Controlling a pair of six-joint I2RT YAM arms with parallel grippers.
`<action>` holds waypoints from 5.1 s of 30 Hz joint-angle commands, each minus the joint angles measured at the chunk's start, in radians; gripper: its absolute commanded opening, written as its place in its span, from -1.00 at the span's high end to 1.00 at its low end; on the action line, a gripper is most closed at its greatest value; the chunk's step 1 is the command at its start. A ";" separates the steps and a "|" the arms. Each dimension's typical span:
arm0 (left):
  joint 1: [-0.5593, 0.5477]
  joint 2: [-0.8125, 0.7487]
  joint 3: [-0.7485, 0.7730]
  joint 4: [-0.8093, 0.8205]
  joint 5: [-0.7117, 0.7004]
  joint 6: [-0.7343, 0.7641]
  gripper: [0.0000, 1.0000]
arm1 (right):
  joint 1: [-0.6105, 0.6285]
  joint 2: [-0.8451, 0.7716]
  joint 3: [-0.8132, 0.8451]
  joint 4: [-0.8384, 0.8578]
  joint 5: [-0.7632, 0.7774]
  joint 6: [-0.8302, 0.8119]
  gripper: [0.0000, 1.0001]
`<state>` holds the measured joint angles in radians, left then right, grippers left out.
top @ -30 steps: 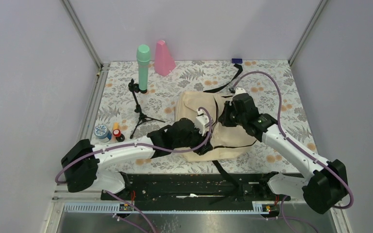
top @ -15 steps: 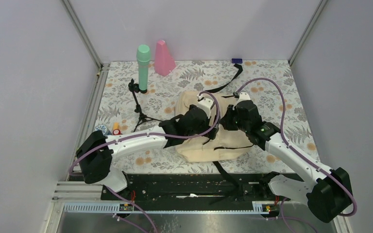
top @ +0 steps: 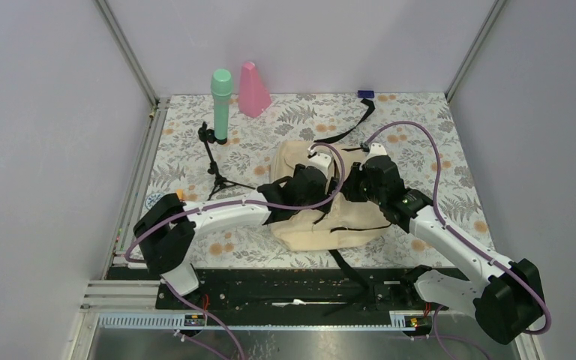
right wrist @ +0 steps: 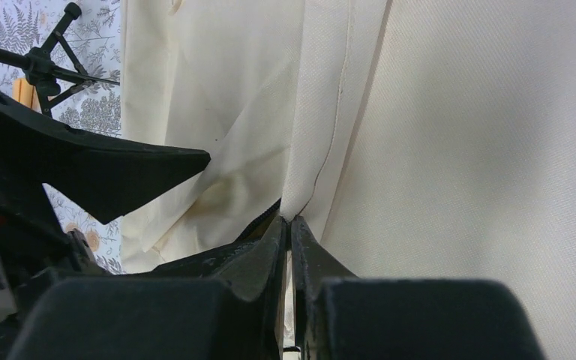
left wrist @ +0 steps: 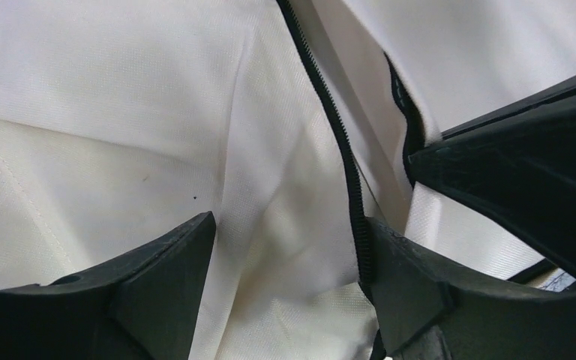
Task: Pack the student bag
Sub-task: Unzip the student bag at the center of the board, then pick up the stationery from the center of the board.
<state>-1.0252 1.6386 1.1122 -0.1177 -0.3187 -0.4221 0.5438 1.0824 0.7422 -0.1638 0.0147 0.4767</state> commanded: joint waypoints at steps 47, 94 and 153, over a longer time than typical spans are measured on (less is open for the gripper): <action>0.105 0.017 0.124 0.062 0.038 0.077 -0.93 | -0.010 -0.056 -0.086 0.077 0.109 0.064 1.00; 0.174 -0.511 -0.212 -0.235 0.060 0.095 -0.95 | -0.012 -0.049 -0.096 0.078 0.201 0.036 1.00; 1.153 -0.501 -0.455 -0.299 -0.020 -0.241 -0.40 | -0.034 -0.084 -0.183 0.226 0.059 0.044 1.00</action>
<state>0.1223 1.1072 0.6575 -0.4419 -0.3038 -0.6384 0.5205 1.0164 0.5667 0.0185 0.0658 0.5209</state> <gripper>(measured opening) 0.698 0.066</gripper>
